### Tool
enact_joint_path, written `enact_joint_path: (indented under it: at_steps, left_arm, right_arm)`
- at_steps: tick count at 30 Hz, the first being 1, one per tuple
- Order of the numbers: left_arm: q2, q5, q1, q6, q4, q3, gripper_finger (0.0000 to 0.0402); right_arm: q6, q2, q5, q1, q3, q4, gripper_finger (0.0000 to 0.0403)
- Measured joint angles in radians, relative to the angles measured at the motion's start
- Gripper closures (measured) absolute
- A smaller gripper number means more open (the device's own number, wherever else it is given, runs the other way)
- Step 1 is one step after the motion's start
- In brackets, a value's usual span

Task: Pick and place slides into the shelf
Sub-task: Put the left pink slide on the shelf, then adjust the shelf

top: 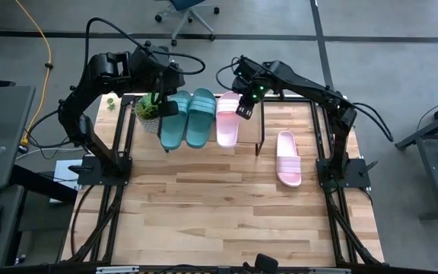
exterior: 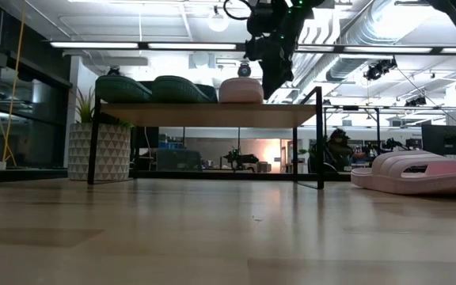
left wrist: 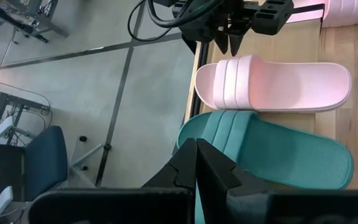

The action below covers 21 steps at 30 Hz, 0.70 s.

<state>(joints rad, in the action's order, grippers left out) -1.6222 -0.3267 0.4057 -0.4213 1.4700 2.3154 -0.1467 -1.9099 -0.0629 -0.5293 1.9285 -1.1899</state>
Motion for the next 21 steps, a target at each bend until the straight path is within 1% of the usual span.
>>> enact_joint_path:
  at_steps: [5,9,10,11,13,18,21]
  left_arm:
    - [0.000,-0.002,0.000,0.008,0.005,0.000,0.0401]
    - [-0.008,-0.059,0.001,0.118,0.111,0.001,0.0401]
    - [-0.010,-0.060,0.010,0.137,0.101,-0.011,0.0401]
    - [-0.006,-0.036,0.019,0.148,0.091,-0.034,0.0401]
    - [0.005,0.046,0.031,0.179,0.109,-0.073,0.0401]
    - [0.029,0.104,0.061,0.190,0.104,-0.213,0.0401]
    - [0.031,0.113,0.068,0.142,0.101,-0.306,0.0401]
  right_arm:
    - [0.000,0.000,0.009,0.000,0.000,-0.011,0.0324]
    - [0.016,0.000,0.009,0.000,0.000,-0.013,0.0324]
    - [0.018,0.000,0.009,0.000,0.000,-0.016,0.0324]
    - [0.018,0.000,0.009,0.000,0.000,-0.020,0.0324]
    - [0.018,0.000,0.010,0.000,0.000,-0.025,0.0324]
    - [0.019,0.000,0.010,0.000,0.000,-0.029,0.0324]
    - [0.019,0.000,0.010,0.000,0.000,-0.027,0.0324]
